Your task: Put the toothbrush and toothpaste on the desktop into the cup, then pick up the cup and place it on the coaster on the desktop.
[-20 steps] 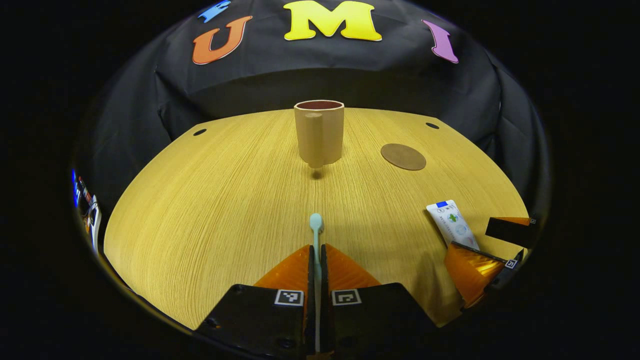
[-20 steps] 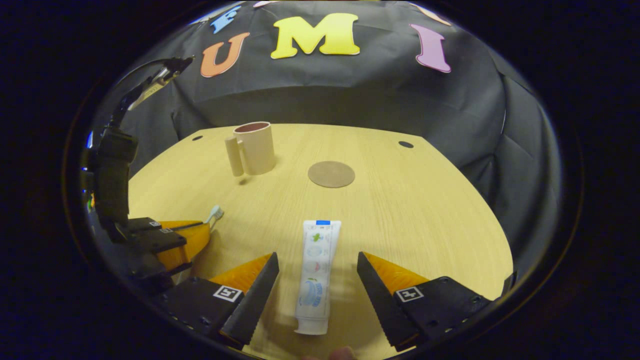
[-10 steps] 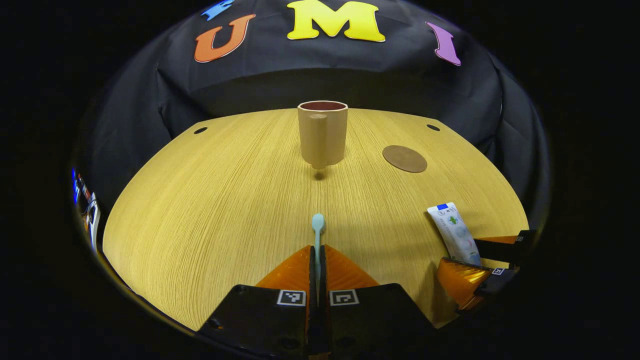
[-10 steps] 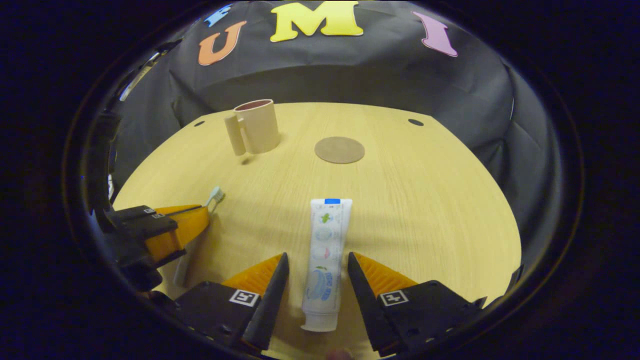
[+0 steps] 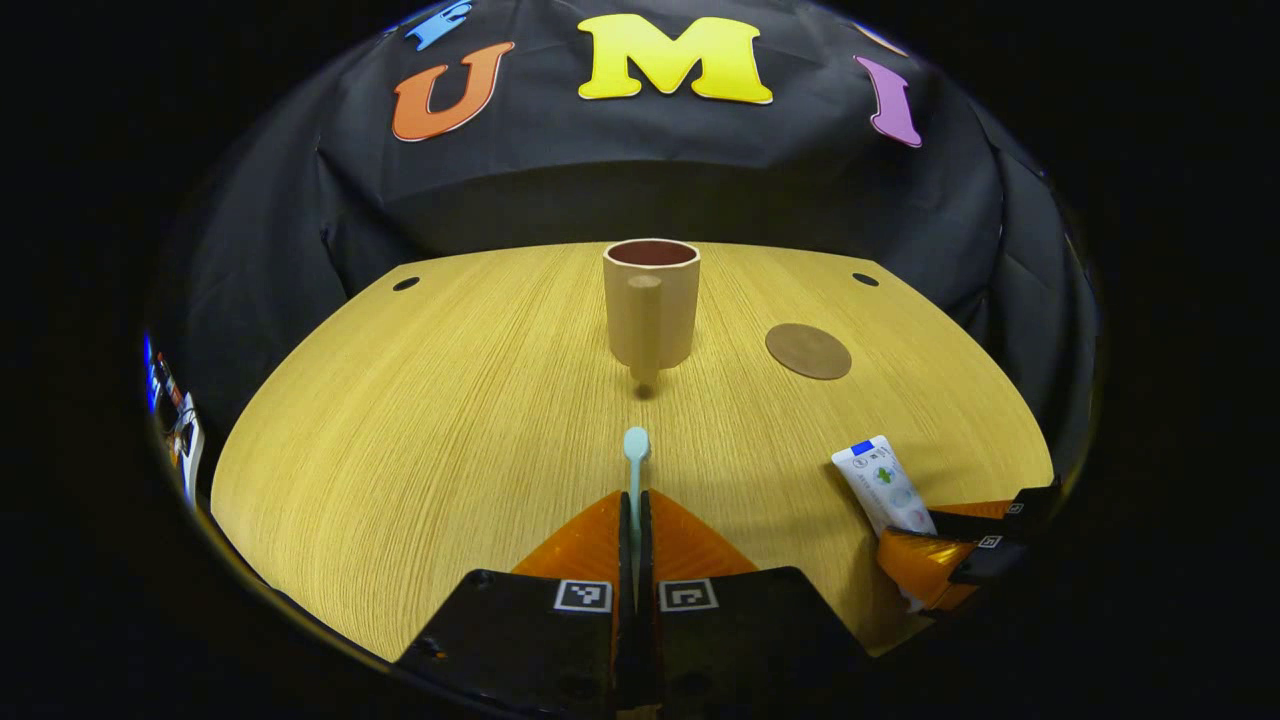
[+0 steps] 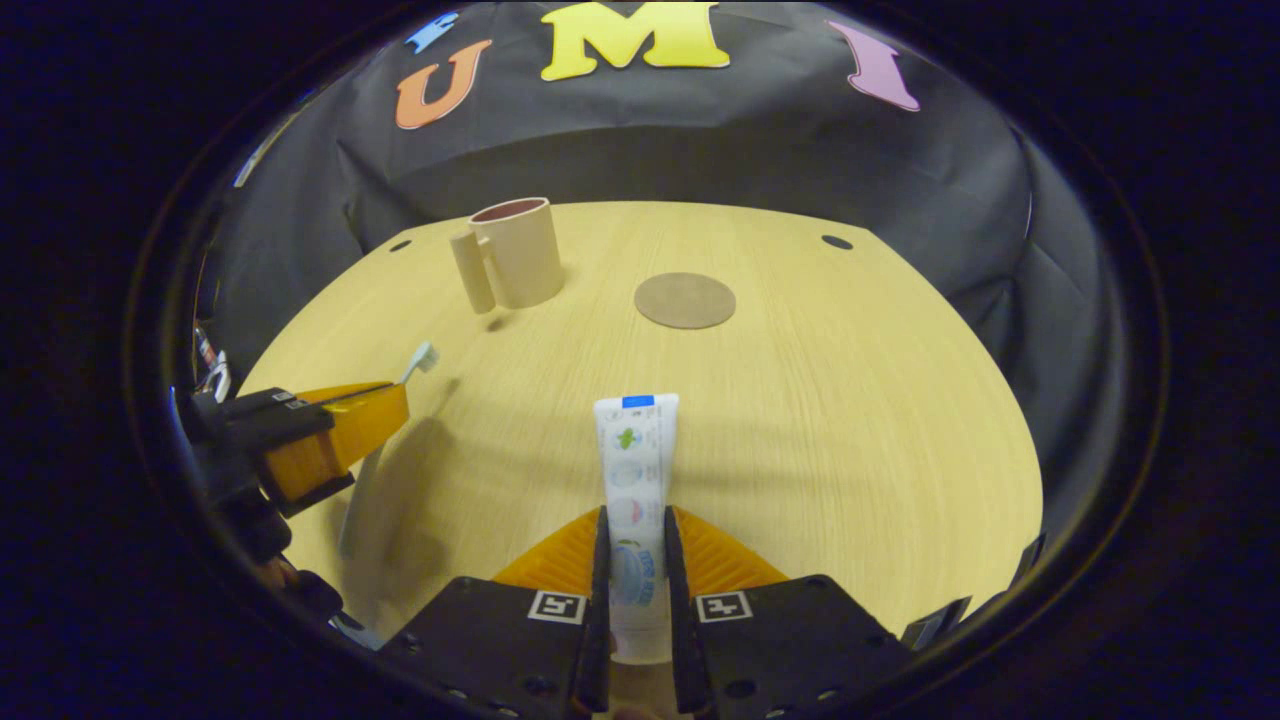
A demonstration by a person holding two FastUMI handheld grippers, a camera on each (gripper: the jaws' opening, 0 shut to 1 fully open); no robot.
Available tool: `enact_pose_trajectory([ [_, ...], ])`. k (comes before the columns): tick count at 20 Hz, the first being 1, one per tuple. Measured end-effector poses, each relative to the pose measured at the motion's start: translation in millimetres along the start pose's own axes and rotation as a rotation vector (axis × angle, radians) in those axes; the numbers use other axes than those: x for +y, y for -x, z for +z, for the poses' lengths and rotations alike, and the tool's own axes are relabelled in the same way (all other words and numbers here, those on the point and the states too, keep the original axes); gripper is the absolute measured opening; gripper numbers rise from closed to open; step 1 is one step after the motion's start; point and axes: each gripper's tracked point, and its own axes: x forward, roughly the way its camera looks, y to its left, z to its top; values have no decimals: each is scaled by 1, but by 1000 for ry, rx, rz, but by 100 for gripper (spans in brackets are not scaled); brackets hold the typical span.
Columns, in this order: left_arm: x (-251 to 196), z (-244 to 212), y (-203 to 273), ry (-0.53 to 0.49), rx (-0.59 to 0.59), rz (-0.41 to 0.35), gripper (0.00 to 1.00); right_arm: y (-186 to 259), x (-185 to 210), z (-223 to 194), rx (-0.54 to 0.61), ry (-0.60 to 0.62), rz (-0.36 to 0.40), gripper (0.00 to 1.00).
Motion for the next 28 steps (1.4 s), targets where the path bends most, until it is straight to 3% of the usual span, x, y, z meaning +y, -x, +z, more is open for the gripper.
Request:
enact_pose_trajectory([
  [7, 4, 42, 10, 3, -93, 3, 3, 30, 3, 33, -78, -16, 27, 25],
  [17, 7, 191, 10, 7, -392, -25, 3, 80, -15, 105, -237, -55, 17, 25],
  [24, 10, 264, -13, 25, -551, -64, 3, 95, -27, 124, -270, -116, 10, 25],
  [28, 13, 288, -24, 47, -585, -89, 3, 92, -21, 128, -264, -136, 27, 25],
])
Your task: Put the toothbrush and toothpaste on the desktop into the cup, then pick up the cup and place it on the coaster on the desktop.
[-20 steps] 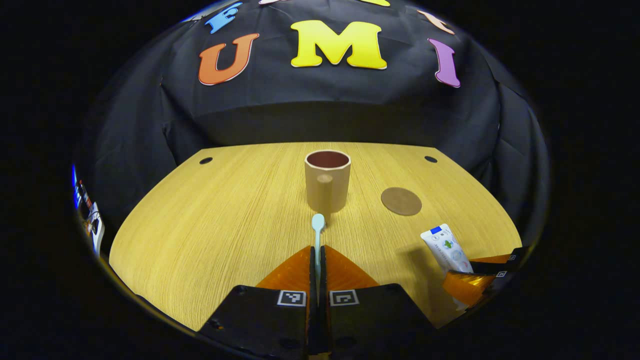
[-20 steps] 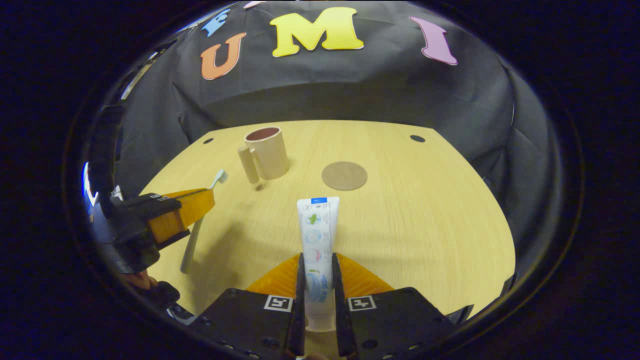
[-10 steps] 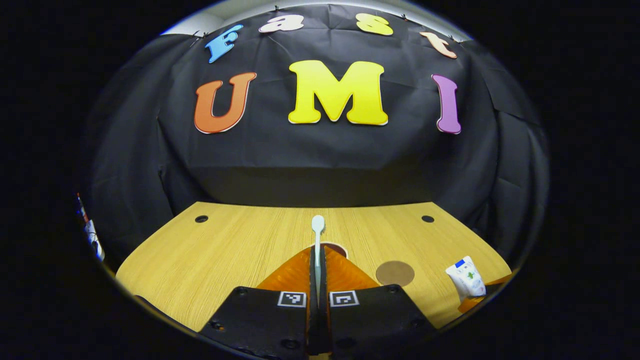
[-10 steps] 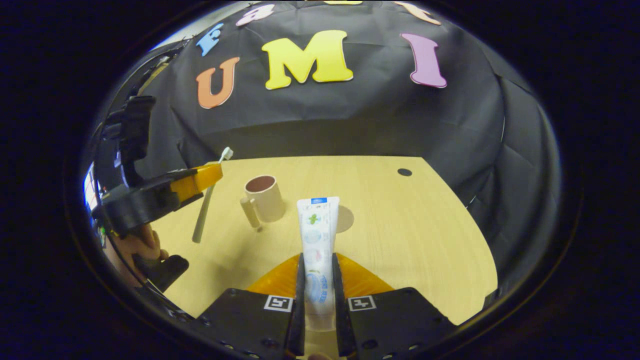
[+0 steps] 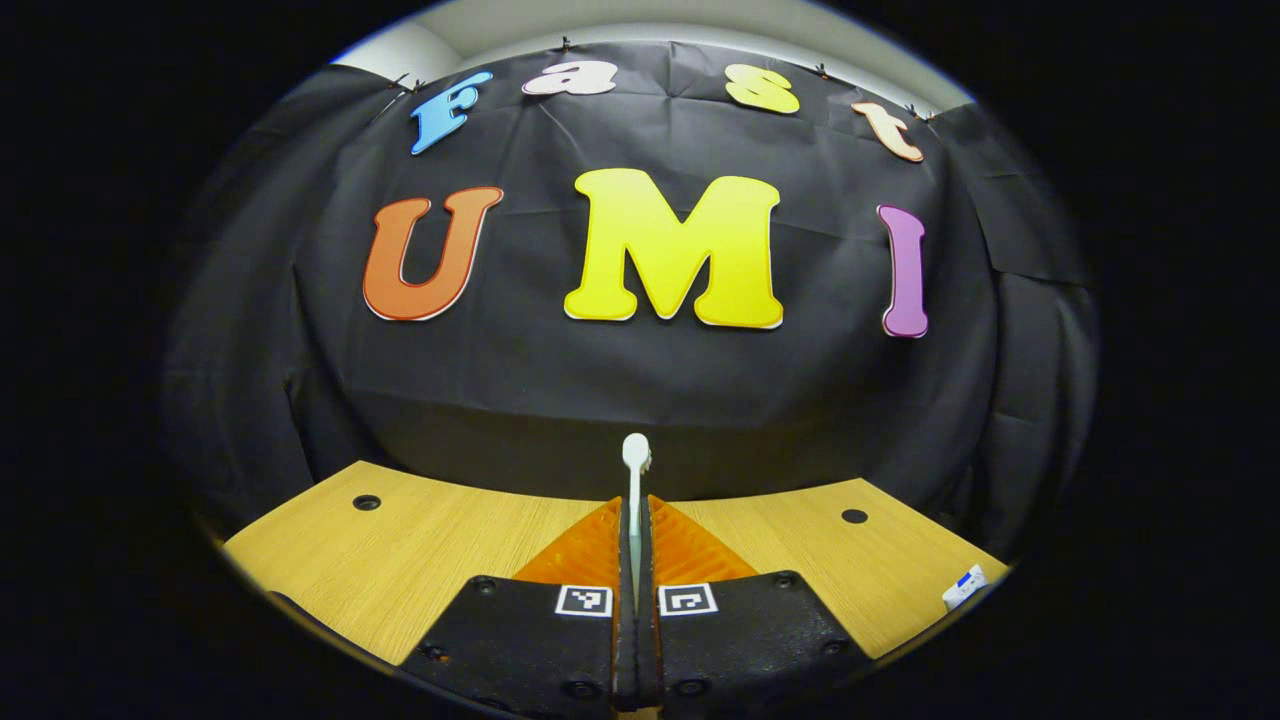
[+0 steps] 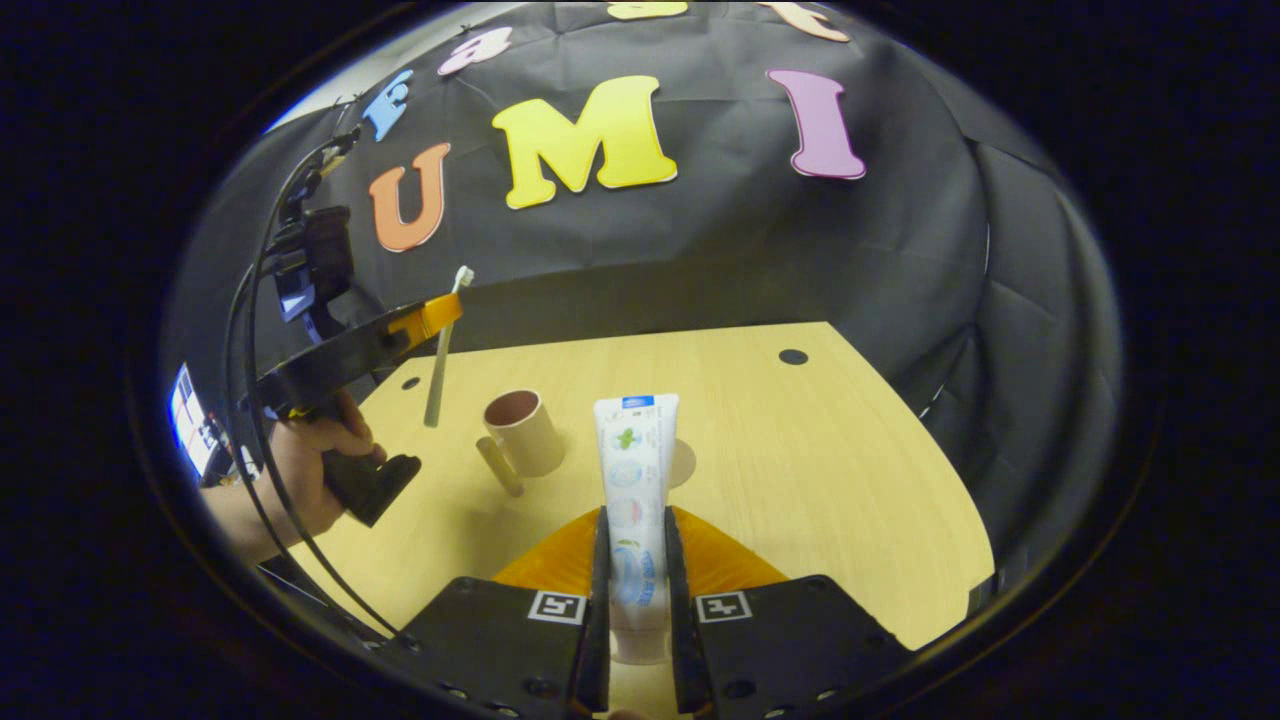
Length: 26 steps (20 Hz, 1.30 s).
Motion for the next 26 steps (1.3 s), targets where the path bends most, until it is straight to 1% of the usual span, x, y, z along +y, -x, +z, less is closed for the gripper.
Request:
enact_pose_trajectory([
  [4, -2, 1, -17, 10, -7, -20, 3, -13, 6, 2, 8, -26, 13, 25],
  [8, -7, -6, -27, 11, 1, -37, 3, -23, 1, 3, 23, -44, 2, 25],
  [13, -14, -3, -39, 21, -20, -56, 4, -28, -8, 5, 35, -54, -15, 25],
  [19, -15, -2, -42, 46, -43, -60, 5, -33, -12, -3, 56, -62, -25, 25],
  [22, -11, -13, -47, 61, -21, -54, 5, -37, -12, -7, 64, -71, -27, 25],
  [26, -11, -14, -51, 63, -23, -56, 5, -40, -12, -11, 75, -74, -30, 25],
])
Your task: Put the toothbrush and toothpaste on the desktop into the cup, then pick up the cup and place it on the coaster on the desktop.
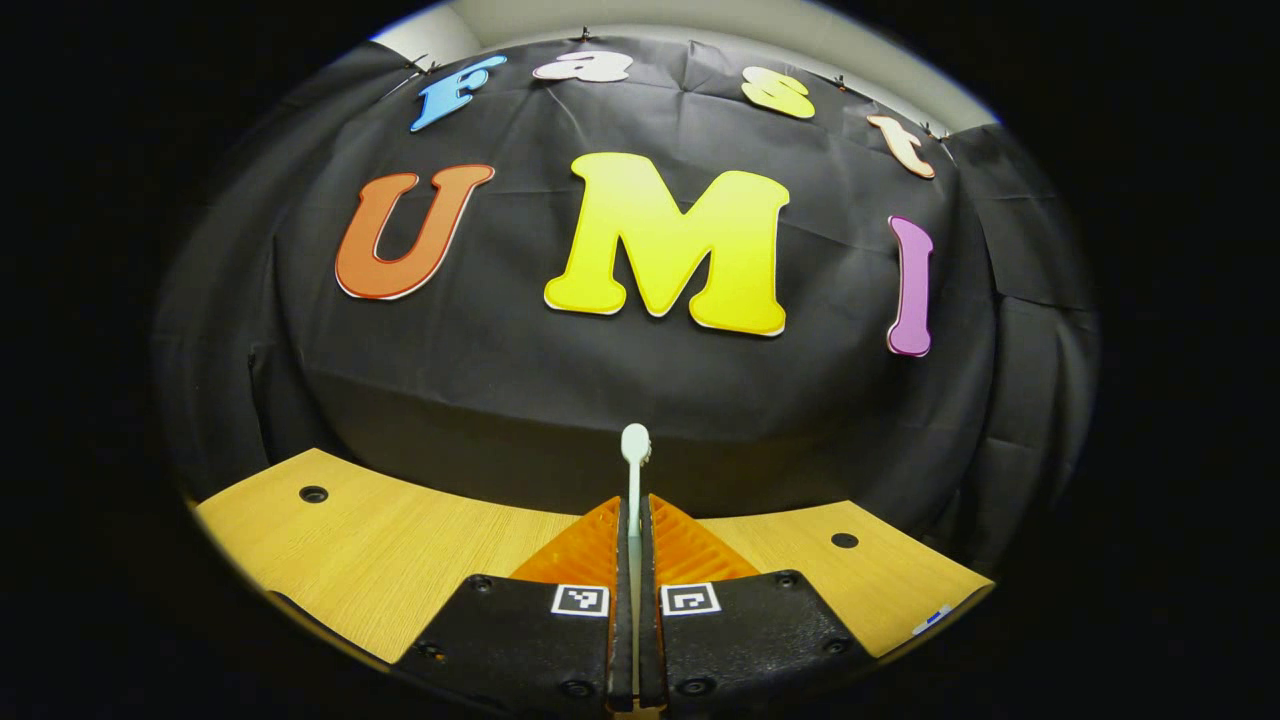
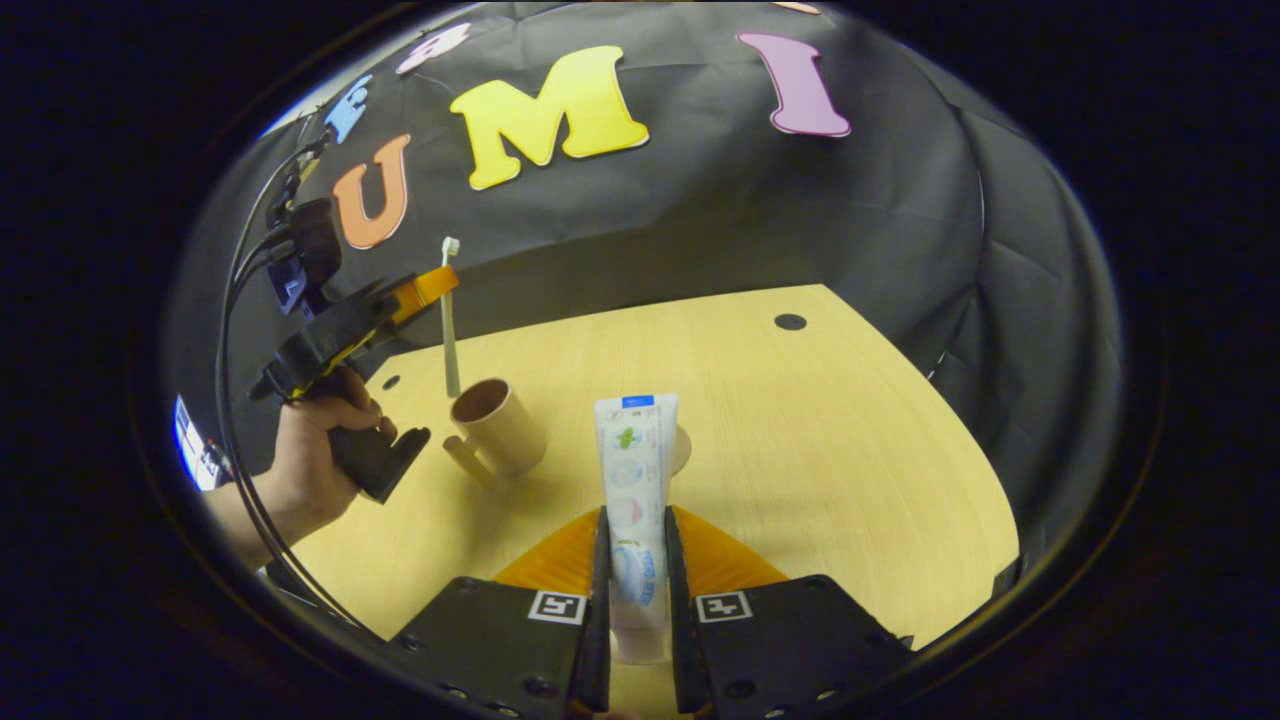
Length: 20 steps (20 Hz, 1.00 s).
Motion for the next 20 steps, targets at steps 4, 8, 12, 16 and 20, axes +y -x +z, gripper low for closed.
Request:
enact_pose_trajectory([
  [4, 4, -10, -3, 9, 21, 13, 6, -4, -1, 2, 2, 4, -3, 25],
  [8, 9, -29, 0, 14, 63, 31, 6, -8, -1, -3, 12, 12, -3, 25],
  [12, 7, -38, 2, 7, 71, 13, 10, -11, 0, -3, 17, 20, 1, 25],
  [16, 9, -48, 10, 2, 100, 30, 43, -11, 2, -5, 20, 38, 8, 25],
  [20, 9, -38, 20, -15, 75, 45, 92, -10, 9, -1, -1, 54, 30, 25],
])
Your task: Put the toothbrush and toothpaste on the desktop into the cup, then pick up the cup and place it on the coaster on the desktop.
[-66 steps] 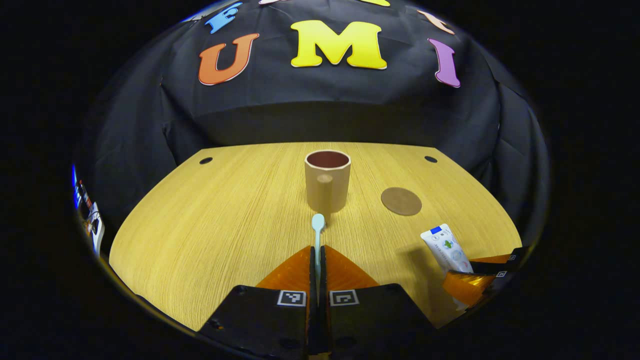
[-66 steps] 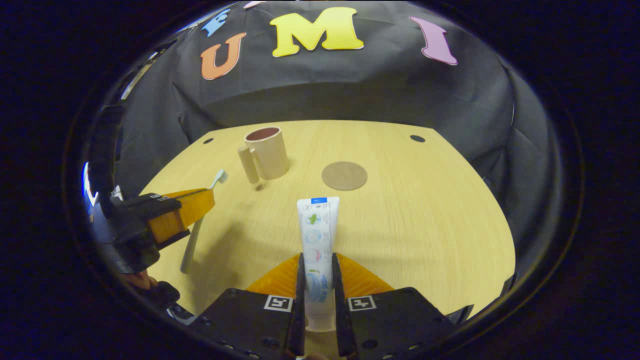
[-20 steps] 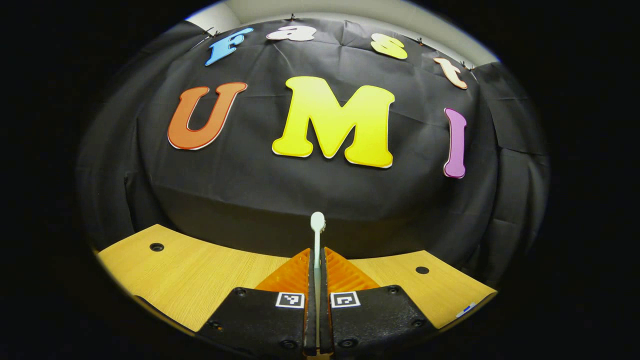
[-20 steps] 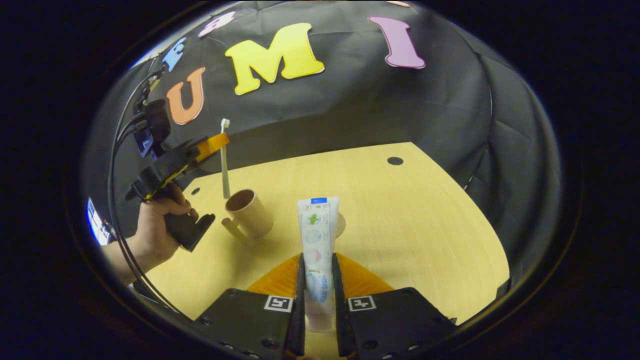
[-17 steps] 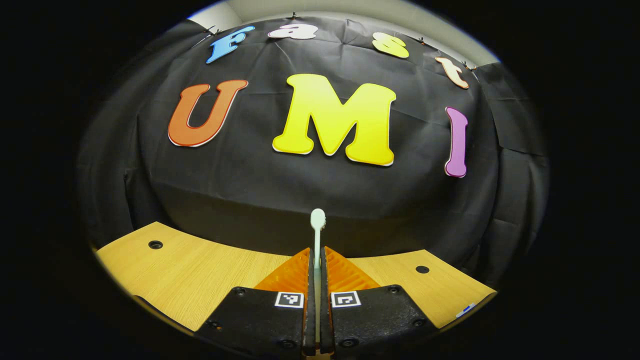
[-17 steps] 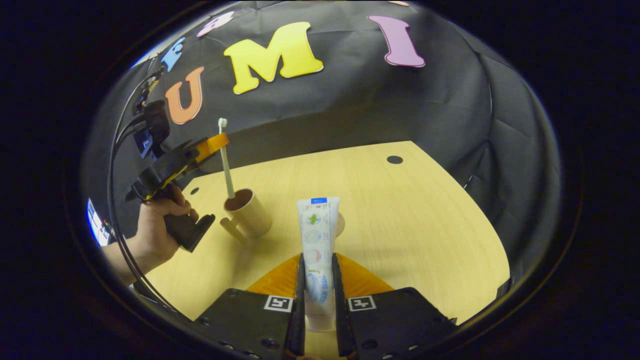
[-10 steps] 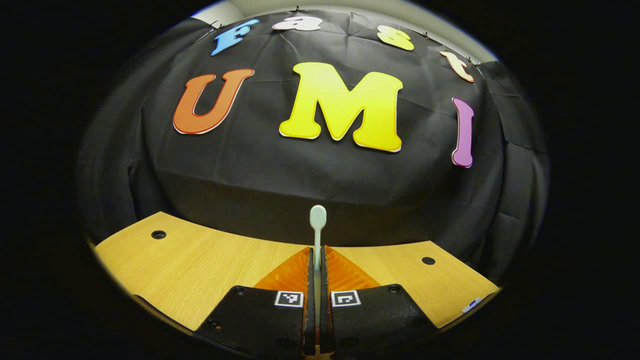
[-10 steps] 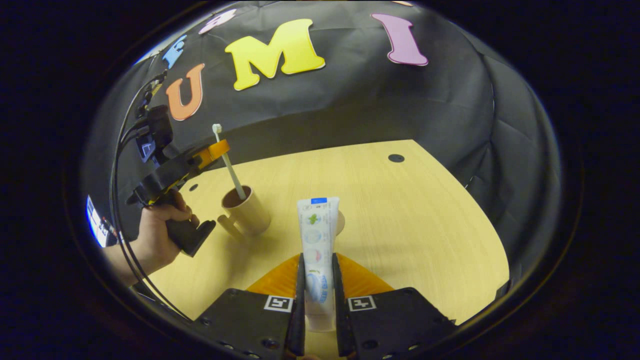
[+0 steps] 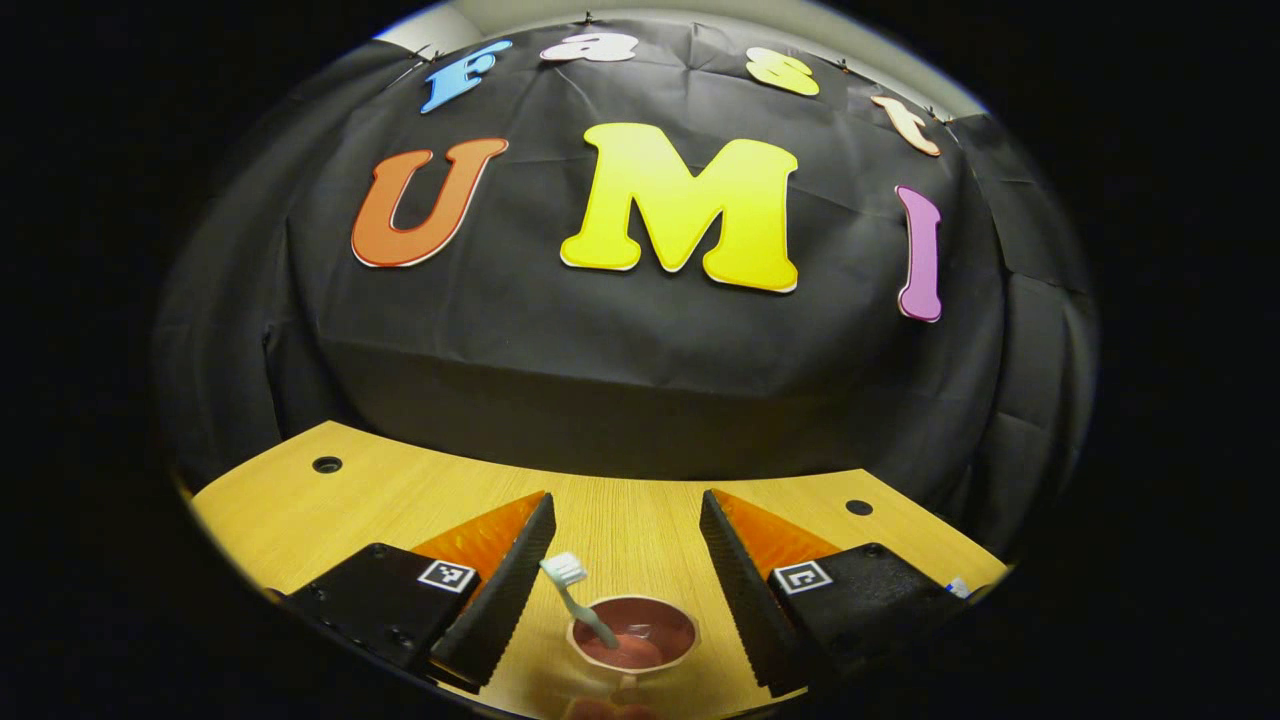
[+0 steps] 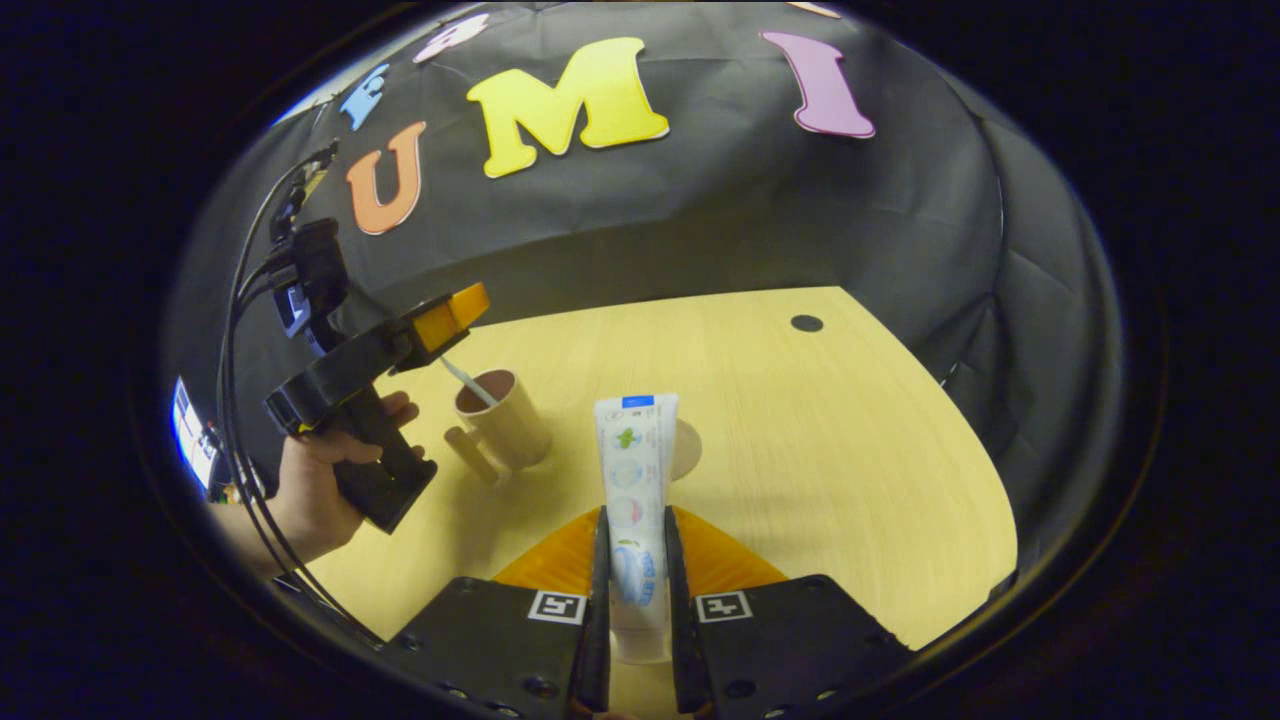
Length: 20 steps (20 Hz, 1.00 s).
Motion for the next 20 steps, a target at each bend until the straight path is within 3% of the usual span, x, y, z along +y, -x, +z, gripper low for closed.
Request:
enact_pose_trajectory([
  [4, 5, 20, 11, -31, -47, 19, 93, -4, 8, 12, -34, 11, 21, 25],
  [9, 18, 37, 31, -61, -72, 34, 93, -24, 38, 48, -134, 56, 101, 25],
  [20, 100, 40, 86, -68, -29, 182, 93, -109, 156, 132, -402, 146, 323, 25],
])
